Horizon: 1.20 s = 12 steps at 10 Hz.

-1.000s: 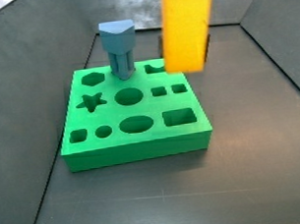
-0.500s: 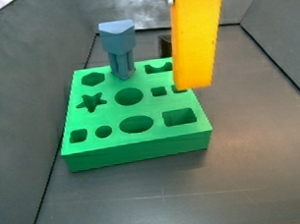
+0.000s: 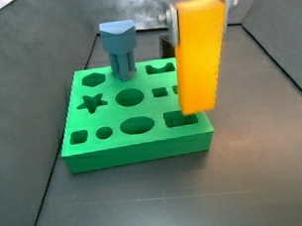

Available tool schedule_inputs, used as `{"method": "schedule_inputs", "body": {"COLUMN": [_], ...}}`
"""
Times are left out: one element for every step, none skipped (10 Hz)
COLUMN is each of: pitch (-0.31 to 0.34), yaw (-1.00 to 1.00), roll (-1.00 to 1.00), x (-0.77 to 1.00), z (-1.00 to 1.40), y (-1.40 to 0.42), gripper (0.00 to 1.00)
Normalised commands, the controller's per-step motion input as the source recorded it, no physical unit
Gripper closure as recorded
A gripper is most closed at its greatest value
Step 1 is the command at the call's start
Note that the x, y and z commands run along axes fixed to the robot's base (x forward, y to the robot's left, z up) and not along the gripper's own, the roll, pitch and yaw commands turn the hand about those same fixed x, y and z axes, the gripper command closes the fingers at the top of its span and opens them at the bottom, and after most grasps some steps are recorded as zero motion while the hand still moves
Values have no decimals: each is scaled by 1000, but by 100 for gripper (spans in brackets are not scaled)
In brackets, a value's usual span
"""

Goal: Pick up the rectangle object. Move up. Place the rectangle object on the fixture. Regrasp the rectangle object. Move to above the board. Insert the rectangle object.
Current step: Insert the rectangle object.

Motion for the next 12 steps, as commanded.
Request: {"method": "schedule_inputs", "body": {"pitch": [-86, -149, -154, -129, -106, -56, 0, 10, 60, 129, 240, 319], "yaw": [37, 31, 3, 0, 0, 57, 200, 186, 131, 34, -14, -109], "roll": [101, 187, 194, 116, 33, 217, 349, 304, 199, 146, 219, 253], "x": [-123, -311, -326, -266, -131, -77, -114, 0, 234, 480, 631, 629], "z": [-209, -480, -594, -663, -634, -700, -634, -649, -791, -823, -597, -434], "y": [0, -77, -251, -349, -366, -186, -20, 0, -83, -117, -51, -14], "gripper": [100, 100, 100, 100, 100, 100, 100, 100, 100, 100, 100, 100]}}
